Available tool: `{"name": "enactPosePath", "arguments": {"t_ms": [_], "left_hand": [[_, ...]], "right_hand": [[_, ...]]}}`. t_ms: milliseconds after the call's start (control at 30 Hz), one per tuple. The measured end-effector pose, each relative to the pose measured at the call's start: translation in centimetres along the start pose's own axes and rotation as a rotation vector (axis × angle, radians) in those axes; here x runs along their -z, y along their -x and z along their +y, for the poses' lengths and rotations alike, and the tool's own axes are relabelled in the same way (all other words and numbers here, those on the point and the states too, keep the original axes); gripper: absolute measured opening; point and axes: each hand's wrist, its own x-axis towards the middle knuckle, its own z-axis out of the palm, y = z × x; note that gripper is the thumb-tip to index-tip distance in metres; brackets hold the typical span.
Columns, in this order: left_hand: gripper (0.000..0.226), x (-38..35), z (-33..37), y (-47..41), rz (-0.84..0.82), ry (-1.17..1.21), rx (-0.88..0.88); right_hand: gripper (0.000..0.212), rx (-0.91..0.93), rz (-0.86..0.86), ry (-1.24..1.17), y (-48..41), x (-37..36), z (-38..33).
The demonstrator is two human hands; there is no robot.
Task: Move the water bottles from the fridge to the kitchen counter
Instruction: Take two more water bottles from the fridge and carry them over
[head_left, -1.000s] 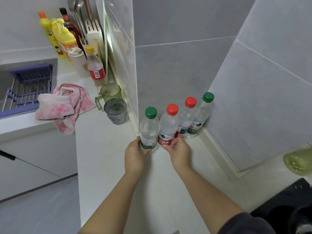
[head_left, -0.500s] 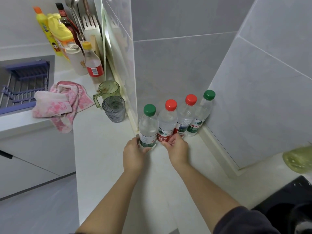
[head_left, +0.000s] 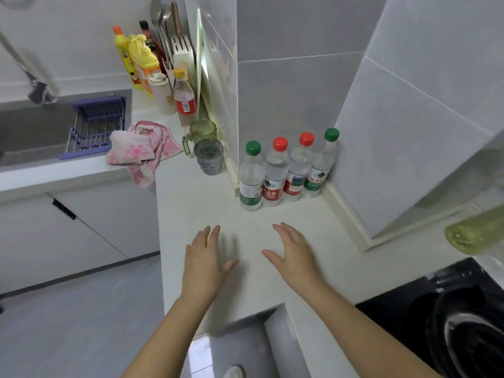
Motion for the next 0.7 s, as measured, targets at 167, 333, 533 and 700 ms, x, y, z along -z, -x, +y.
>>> {"name": "enactPosePath", "arguments": {"t_ms": [167,333,533,700], "left_hand": [[0.087,2.5,-0.9,9.4,0.088,-0.178,0.025],[0.082,4.3,-1.7,17.2,0.168,-0.061,0.124],[0.074,7.3,-1.8,24.7,0.33,0.028,0.266],[0.075,10.1,-3.8,30.8,0.439,0.018,0.396]], "right_hand": [[0.075,0.168,-0.15,0.233,6.2,0.7,-2.5],[0.083,0.363,-0.161,0.416,10.8,0.0,-5.5],[0.072,0.541,-0.204,0.441,14.9,-0.9,-11.0],[0.074,0.765,-0.247,0.423,18.8,-3.4,-16.1]]}}
